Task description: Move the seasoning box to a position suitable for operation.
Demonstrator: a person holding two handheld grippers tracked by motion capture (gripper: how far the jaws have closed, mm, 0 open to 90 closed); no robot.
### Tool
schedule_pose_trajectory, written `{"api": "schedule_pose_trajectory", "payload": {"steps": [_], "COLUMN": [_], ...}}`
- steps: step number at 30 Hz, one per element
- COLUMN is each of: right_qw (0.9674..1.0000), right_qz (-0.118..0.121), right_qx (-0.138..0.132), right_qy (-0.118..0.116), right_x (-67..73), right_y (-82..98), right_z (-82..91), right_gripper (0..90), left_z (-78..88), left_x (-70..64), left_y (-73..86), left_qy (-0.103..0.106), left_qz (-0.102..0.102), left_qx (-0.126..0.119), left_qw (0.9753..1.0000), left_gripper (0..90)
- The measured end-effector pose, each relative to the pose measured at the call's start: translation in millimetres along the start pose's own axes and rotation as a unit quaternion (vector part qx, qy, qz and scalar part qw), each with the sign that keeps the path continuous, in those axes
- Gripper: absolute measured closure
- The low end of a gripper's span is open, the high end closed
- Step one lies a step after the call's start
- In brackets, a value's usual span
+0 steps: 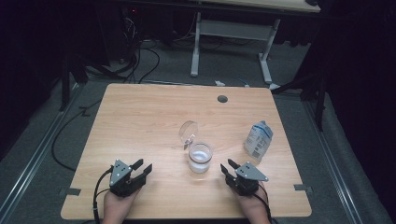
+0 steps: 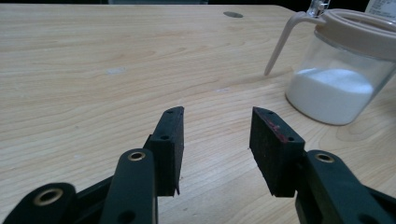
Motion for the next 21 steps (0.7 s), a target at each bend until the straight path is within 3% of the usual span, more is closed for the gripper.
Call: {"api": "schedule_pose_trajectory", "payload": {"steps": [5, 9, 21], "right_qw": [0.9998, 0.9996, 0.9994], "right_qz": [0.012, 0.017, 0.014], "right_qx": [0.003, 0.003, -0.003], "right_qy": [-0.015, -0.023, -0.032], "right_x": [13.5, 19.9, 18.1], "right_y": [-2.7, -3.2, -9.9], "right_z": [-7.5, -10.0, -11.5], "right_gripper": [62.0, 62.6, 67.8], "left_z": [-6.9, -15.6, -47.5], "left_x": [-9.8, -21.6, -38.0], "left_y": [-4.3, -11.3, -33.8], "left_qy": [0.021, 0.026, 0.034], "left_qz": [0.01, -0.005, 0.003], "left_qx": [0.002, 0.001, 0.002], "left_qw": [0.9997, 0.9996, 0.9994], "left_gripper": [59.1, 61.9, 69.4]}}
Point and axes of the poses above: each handheld gripper's, and its own axes: z roughly backward along the jaws, y roughly out of its underside, x roughly to its left, the point moved 8 cm from there along -z, roughly forward along the jaws, and after that the axes turned 9 degrees about y, right-handed, at the moved point
